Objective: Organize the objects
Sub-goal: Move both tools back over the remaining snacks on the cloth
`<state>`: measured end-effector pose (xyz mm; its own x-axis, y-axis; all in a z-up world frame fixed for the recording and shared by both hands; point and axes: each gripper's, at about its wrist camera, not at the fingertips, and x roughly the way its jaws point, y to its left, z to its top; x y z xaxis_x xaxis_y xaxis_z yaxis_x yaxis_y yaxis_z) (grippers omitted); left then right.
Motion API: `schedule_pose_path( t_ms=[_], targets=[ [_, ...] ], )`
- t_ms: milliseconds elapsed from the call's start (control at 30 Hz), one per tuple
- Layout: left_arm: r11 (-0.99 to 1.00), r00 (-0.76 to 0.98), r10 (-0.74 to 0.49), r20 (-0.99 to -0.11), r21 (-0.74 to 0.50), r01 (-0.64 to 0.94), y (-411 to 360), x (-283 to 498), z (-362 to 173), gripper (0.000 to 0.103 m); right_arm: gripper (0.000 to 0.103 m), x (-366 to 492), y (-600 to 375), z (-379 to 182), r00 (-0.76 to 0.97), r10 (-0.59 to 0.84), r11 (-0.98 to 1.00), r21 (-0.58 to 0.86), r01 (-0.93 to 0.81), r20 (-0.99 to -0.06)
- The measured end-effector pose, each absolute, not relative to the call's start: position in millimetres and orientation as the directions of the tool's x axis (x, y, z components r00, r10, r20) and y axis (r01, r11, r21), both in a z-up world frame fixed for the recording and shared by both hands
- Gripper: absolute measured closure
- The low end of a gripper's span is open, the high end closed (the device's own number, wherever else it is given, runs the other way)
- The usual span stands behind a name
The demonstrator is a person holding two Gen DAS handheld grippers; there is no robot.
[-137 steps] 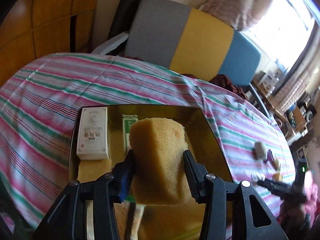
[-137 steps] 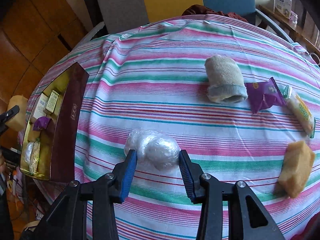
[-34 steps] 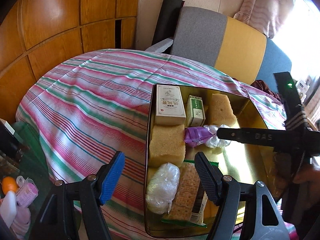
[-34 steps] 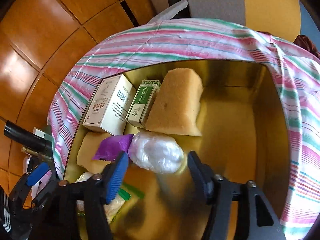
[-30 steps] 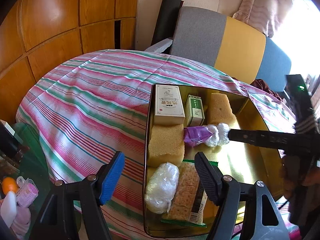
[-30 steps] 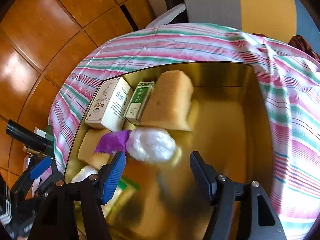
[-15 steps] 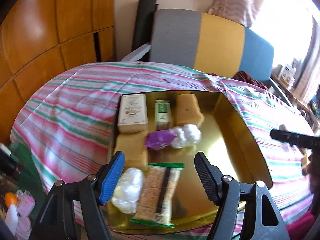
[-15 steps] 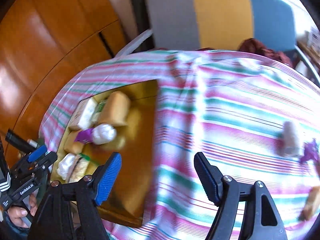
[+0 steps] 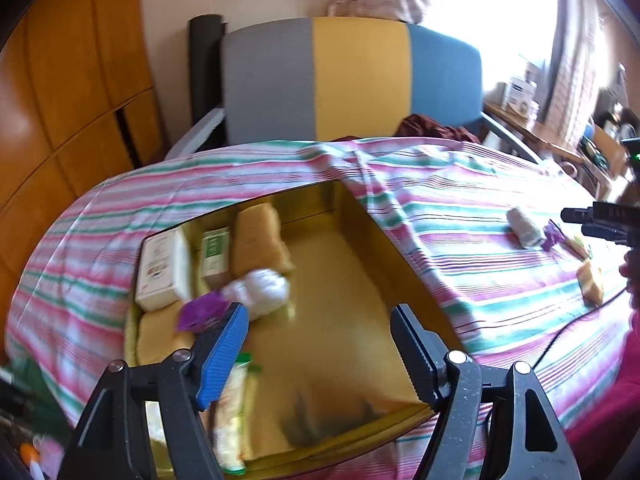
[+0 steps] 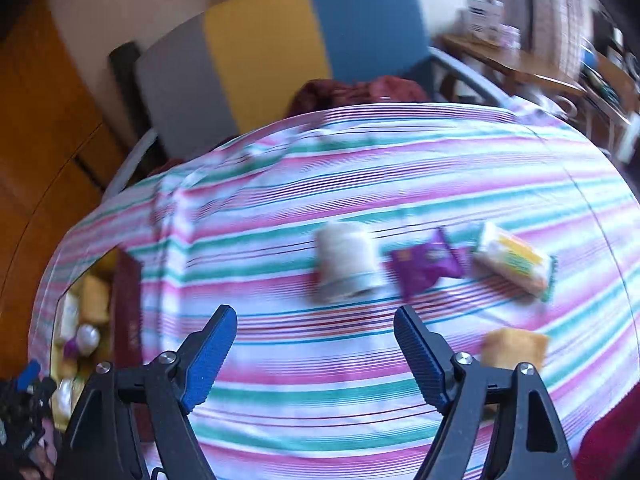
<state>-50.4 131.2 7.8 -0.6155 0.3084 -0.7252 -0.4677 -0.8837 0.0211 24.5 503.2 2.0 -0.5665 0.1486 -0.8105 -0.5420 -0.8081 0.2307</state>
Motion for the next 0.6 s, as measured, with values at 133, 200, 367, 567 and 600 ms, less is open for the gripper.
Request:
schedule_pose_path(
  t_ms=[133, 200, 367, 567, 600],
  targets=[
    [-0.854, -0.597, 0.334, -0.73, 0.034, -0.518, 161, -47, 10, 0.029, 0.021, 49, 548, -4, -0.54, 0.216, -0.723, 0.238, -0.648, -0.813],
    [-0.842, -0.588, 0.344, -0.732, 0.037, -0.539, 174, -47, 11, 0.029, 0.021, 61, 565, -9, -0.53, 0.234, -0.682, 0.251, -0.687, -0.815],
    [-0.807, -0.559, 0.373, -0.74, 0.039, -0.589, 211, -47, 11, 0.029, 0.021, 85, 597, -27, -0.495, 0.257, -0.563, 0.288, -0.775, -0.83],
    [-0.776, -0.517, 0.396, -0.759, 0.024, -0.63, 250, -49, 7, 0.029, 0.021, 94, 609, -38, -0.484, 0.229, -0.494, 0.327, -0.806, -0.845],
    [-0.773, -0.509, 0.399, -0.763, 0.018, -0.634, 256, -50, 6, 0.029, 0.021, 95, 611, -39, -0.486, 0.227, -0.487, 0.334, -0.807, -0.844]
  ],
)
